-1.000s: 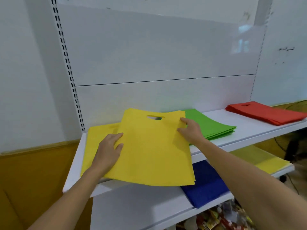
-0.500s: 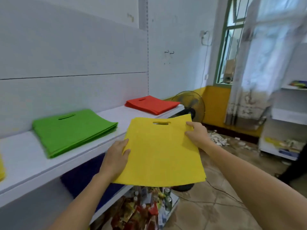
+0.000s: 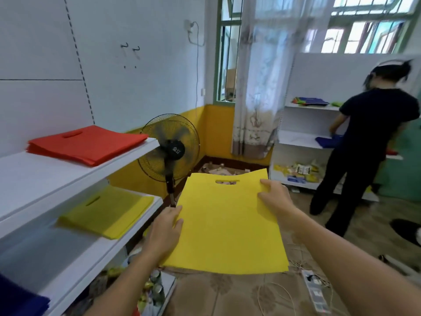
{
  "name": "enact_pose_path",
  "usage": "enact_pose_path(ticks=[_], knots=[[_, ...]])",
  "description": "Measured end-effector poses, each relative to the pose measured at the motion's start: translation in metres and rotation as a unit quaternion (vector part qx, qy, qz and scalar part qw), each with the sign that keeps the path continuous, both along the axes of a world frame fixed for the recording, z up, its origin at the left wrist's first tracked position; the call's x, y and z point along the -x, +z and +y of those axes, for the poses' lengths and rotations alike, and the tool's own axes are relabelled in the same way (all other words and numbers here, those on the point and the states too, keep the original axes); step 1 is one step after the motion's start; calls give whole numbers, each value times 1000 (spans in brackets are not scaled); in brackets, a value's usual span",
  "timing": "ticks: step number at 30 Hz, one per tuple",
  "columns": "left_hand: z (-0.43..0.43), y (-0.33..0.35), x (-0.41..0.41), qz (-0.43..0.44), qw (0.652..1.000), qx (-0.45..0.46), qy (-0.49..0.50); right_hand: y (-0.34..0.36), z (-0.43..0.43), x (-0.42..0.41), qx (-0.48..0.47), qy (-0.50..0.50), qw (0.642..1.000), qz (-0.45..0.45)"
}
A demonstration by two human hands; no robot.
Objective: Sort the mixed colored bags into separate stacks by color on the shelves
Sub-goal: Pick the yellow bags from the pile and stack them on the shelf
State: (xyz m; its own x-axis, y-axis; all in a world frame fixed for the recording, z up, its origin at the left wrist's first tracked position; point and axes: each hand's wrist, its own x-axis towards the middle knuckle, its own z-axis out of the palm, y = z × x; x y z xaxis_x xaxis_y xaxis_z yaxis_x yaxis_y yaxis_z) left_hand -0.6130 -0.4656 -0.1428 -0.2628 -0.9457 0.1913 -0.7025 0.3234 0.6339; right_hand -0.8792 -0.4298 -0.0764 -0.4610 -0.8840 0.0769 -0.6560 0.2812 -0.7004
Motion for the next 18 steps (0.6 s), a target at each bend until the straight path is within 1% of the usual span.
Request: enact_pose_path(ticks=[5, 10, 14, 18], knots=[[-67, -11, 30, 3, 999, -17, -29, -6, -51, 28, -22, -22, 999, 34], [-128, -12, 47, 8, 999, -11, -51, -6, -100, 46, -28, -42, 999, 16], [-166, -24, 54, 2, 999, -12, -45, -12, -153, 53, -45, -13, 998, 33], [-199, -45, 54, -2, 999, -36, 2, -28, -221, 55, -56, 41, 996, 52]])
